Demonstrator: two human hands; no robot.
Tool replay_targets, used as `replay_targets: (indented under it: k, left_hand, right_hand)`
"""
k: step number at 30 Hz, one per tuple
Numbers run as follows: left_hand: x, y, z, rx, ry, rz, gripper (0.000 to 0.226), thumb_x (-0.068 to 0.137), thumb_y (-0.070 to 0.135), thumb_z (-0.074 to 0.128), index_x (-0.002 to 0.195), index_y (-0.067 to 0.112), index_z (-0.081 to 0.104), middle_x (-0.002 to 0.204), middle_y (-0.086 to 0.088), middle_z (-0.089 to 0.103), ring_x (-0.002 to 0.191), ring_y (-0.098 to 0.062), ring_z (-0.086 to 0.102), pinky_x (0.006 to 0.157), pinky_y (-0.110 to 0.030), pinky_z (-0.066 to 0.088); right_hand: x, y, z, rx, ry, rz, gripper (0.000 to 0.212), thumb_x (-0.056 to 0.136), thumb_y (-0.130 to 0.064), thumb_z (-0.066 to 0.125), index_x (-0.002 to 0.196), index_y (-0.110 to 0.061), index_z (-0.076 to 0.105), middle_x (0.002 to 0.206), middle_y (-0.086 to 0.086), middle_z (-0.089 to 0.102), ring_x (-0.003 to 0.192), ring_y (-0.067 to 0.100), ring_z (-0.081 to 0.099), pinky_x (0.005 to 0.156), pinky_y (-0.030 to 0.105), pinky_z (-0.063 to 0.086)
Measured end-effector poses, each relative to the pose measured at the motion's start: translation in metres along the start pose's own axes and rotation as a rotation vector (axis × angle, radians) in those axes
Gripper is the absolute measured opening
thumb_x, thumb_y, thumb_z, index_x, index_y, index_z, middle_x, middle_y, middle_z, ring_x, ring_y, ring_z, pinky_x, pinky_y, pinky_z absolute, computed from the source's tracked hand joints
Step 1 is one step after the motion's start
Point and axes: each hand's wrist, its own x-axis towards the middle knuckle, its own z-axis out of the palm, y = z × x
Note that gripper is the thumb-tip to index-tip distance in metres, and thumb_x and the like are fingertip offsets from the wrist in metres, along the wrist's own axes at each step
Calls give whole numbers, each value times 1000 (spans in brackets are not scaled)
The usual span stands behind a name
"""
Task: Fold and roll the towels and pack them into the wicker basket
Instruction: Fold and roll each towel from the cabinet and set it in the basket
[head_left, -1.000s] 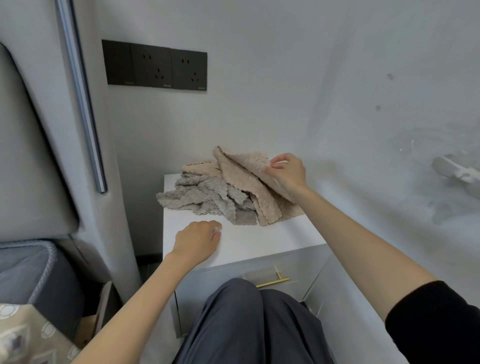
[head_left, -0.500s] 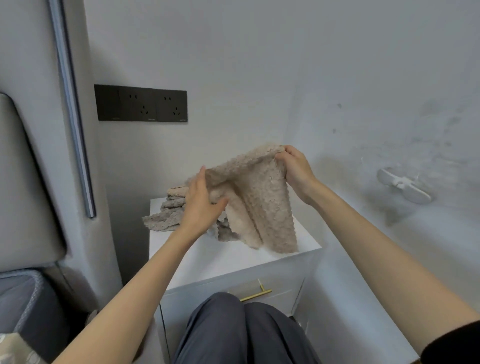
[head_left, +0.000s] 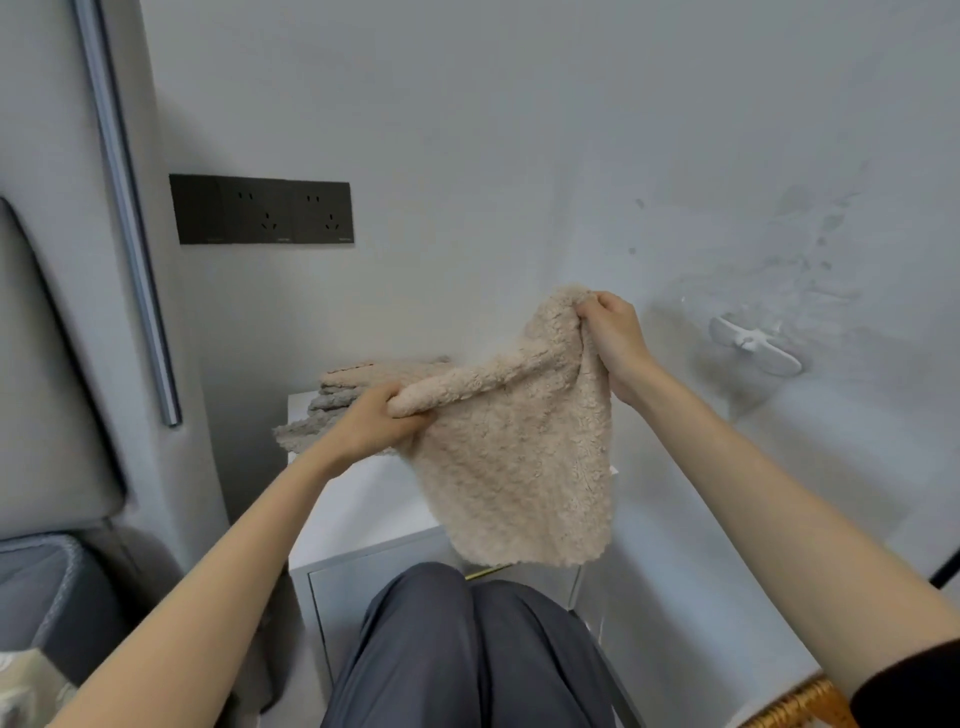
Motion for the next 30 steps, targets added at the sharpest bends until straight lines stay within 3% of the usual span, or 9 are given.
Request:
replay_targets:
  k: [2,4,7,10,14,20,24,27,30]
  left_hand:
    - [-8,-4,-14,-32,-74,-25,18,88,27,67,99,15,61,79,-6,68,70,-11,61,62,-19,47]
    - [-13,-6,-27,-72,-122,-23,19,86,34,68,103,27,65,89,8,72,85,-12,65,76,-24,50]
    - [-18,-5,-45,-106,-129,-41,44,70,50,75,95,17,58,98,0,66,91,-16,61,89,-35,47]
    - [-19,-4,-53,-1,33,-89,35,80,44,57,83,10,49,88,-4,54,81,-19,50,74,-33,41]
    - [-10,-1,-64,124,220,-47,16,96,12,34,80,15,34,85,-2,40,78,-17,42,65,-29,37]
    - [3,-1,-80,282,444,120,13,90,4,39,82,14,37,80,0,45,70,-14,38,55,-31,29]
    - [12,-15,-82,378,489,108,13,83,1,48,79,13,43,78,-3,51,72,-22,45,56,-35,35]
    - [18,-31,-77,449,515,74,14,82,2,48,78,14,43,79,-1,51,73,-25,46,53,-32,31]
    - [25,-42,-72,541,537,-8,14,82,2,45,81,16,41,77,-4,53,70,-30,47,52,-32,29]
  right_hand:
    - [-3,10,0,-75,12,26,15,87,-12,45,72,-13,43,61,0,33,56,14,31,54,30,25]
    - [-7,20,3,-140,-3,62,23,88,-13,46,65,-15,39,58,-2,31,53,14,27,53,29,22]
    - [-14,33,11,-160,-47,111,32,86,-11,46,56,-17,36,54,-4,36,56,16,34,60,31,30]
    - [-17,39,21,-190,-57,95,31,84,-11,49,56,-17,36,52,-6,38,58,17,36,60,30,32]
    - [-17,37,25,-245,8,-9,35,82,-16,53,52,-20,34,47,-11,31,46,8,29,49,25,23]
    - [-10,29,38,-127,-89,61,20,88,-10,42,79,-20,57,58,-2,67,38,15,54,37,19,38]
    - [-2,40,49,-28,-204,210,22,91,-3,36,92,-16,53,87,13,73,64,27,69,55,36,58]
    - [5,56,61,-105,-216,248,23,89,-4,35,92,-16,54,109,13,66,97,31,66,87,47,54]
    - [9,68,72,-133,-207,274,19,92,-11,35,86,-14,53,112,11,63,108,33,59,95,46,47]
